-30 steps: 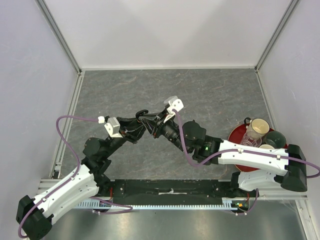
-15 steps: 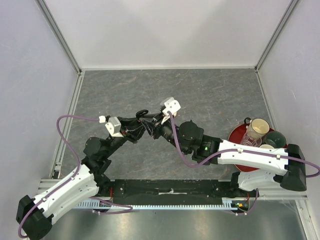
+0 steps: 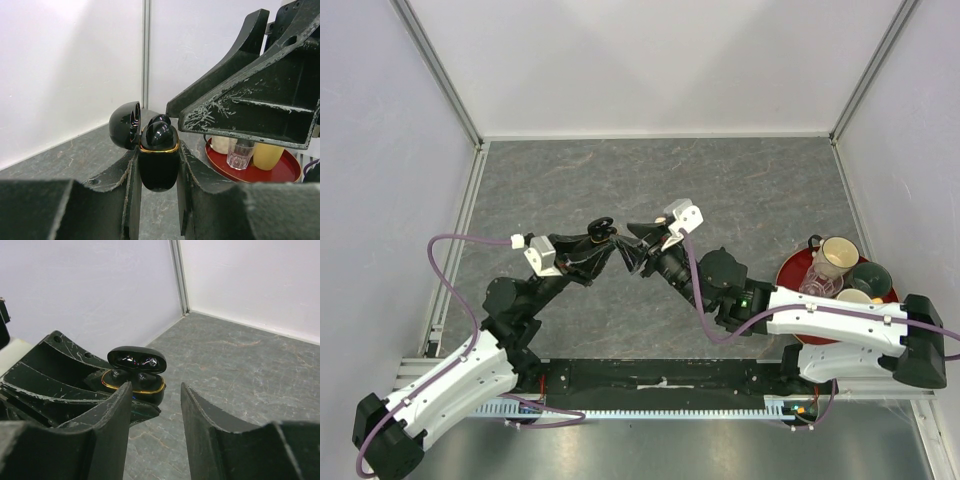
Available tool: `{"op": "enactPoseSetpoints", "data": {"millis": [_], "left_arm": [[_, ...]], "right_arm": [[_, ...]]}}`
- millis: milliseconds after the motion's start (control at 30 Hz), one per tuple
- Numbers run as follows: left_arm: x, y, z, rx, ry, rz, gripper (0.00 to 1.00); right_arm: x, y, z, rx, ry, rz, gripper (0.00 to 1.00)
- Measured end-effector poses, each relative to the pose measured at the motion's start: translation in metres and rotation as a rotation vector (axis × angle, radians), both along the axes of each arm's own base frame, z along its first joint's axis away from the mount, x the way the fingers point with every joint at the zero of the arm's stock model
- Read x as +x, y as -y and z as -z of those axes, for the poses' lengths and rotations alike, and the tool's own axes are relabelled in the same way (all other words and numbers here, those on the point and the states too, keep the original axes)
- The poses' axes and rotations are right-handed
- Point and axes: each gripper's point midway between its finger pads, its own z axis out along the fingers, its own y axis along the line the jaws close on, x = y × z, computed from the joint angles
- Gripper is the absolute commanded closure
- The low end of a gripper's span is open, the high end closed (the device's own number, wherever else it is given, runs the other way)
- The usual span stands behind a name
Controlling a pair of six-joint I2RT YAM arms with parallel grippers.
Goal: Insert the wireless bluetooth earbuds into the charging case
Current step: Place the earbud in the charging case, then close the charging case.
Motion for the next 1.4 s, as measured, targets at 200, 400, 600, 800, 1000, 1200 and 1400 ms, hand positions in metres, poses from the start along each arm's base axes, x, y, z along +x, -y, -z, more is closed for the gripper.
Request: {"op": "enactPoseSetpoints", "data": {"millis": [200, 400, 600, 800, 1000, 1200, 1400], "left_arm": [[-0.001, -0.001, -0.003, -0.007, 0.009, 0.001, 0.98], [-0.004, -0.003, -0.008, -0.020, 0.024, 0.000, 0.98], [-0.005, -0.004, -0.010, -0.024, 0.029, 0.000, 0.98], [-0.004, -0.004, -0.010, -0.024, 0.029, 0.000, 0.98], [-0.006, -0.005, -0.012, -0.029, 0.035, 0.000, 0.98], [-0.007, -0.005, -0.015, -0.033, 0.042, 0.004, 0.98], [-0.011, -0.003, -0.018, -0.028, 0.052, 0.024, 0.98]], "right_arm": [[-0.001, 0.007, -0.008, 0.040, 0.016, 0.008, 0.43], [0.001, 0.019, -0.015, 0.077, 0.022, 0.042, 0.35], [0.007, 0.031, -0.013, 0.095, 0.002, 0.105, 0.23], [0.017, 0.048, -0.004, 0.107, -0.034, 0.201, 0.14], [0.024, 0.060, 0.010, 0.077, -0.089, 0.284, 0.05], [0.026, 0.060, 0.001, 0.027, -0.121, 0.275, 0.02], [0.019, 0.051, -0.018, -0.003, -0.112, 0.181, 0.02]]}}
